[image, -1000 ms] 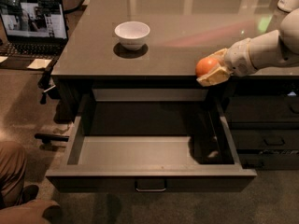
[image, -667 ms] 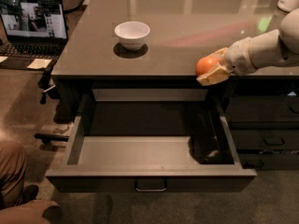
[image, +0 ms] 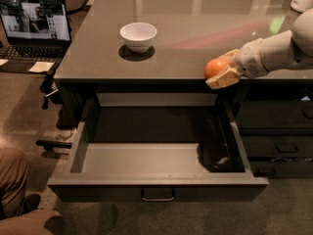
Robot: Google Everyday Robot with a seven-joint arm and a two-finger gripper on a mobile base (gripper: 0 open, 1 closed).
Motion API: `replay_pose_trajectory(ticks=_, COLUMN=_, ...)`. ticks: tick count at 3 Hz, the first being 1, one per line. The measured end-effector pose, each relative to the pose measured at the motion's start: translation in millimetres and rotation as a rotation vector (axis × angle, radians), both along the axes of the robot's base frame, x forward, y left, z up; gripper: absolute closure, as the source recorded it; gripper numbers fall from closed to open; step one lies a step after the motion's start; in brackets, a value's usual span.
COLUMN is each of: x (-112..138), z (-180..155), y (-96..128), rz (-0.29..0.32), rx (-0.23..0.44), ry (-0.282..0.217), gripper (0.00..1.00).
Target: Pick orange from top drawer and place on counter
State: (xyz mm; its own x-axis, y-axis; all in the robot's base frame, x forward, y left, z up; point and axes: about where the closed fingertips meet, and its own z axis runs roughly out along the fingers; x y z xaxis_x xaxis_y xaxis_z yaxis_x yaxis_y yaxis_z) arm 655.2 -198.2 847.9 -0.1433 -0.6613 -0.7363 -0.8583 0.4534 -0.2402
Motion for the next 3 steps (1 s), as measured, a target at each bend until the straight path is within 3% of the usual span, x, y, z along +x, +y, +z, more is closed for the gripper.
replay_pose_trajectory(ticks=1, x=2, z=3, y=1, rz=0.0, rx=0.021, ry=-0.019, gripper=1.0)
replay_pose_trajectory(ticks=3, x=25, z=57, y=3, rz=-0.062, rx=0.038, ry=-0.119, gripper=1.0)
